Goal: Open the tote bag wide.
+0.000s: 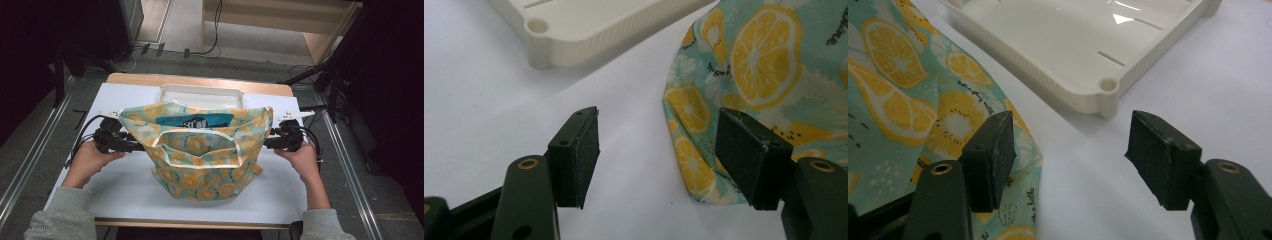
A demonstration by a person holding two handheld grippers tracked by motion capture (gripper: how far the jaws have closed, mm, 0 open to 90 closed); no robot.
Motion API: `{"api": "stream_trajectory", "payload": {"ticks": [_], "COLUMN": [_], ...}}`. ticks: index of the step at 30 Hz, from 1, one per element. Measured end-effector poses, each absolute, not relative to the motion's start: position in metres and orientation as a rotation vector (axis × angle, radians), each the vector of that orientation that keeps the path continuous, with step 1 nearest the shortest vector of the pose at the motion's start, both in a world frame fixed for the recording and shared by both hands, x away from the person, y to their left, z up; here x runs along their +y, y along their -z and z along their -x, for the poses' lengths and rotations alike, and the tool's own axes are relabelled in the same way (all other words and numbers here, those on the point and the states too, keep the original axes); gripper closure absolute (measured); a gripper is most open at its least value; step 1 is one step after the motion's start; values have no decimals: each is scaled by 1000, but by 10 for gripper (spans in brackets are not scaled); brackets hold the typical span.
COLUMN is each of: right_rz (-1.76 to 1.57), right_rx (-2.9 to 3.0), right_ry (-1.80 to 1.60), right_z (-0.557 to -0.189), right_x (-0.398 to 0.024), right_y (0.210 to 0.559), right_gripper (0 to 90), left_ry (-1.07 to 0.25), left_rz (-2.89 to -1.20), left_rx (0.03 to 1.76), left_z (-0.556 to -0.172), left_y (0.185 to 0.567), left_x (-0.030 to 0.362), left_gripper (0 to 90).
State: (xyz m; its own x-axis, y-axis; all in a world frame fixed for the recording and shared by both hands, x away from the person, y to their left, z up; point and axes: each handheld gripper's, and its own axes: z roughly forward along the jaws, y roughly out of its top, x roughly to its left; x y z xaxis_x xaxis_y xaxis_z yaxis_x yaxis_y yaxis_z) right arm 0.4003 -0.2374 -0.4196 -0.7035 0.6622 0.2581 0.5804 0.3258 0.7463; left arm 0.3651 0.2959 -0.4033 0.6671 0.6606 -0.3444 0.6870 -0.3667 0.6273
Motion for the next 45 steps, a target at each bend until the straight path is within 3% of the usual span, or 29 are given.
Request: {"api": "stream_trajectory", "payload": {"ticks": [13,32,45], "right_rz": [-1153,-1145,-1093], "right_rx": [2491,2507,2509], "right_ry": [-1338,-1362,-1388], "right_z": [-401,-400,-403], "right_x": [-236,-240,-247], "right_y": [419,407,370], "right_gripper": [361,371,431], "left_ry": [65,145,121], "left_rz": [-2090,-2107,-2145], "left_rx": [1052,1027,946], "left_z": [-364,-375,-384], "left_y": [404,396,352], "left_x": [298,305,300], "left_gripper": [343,498,532]}}
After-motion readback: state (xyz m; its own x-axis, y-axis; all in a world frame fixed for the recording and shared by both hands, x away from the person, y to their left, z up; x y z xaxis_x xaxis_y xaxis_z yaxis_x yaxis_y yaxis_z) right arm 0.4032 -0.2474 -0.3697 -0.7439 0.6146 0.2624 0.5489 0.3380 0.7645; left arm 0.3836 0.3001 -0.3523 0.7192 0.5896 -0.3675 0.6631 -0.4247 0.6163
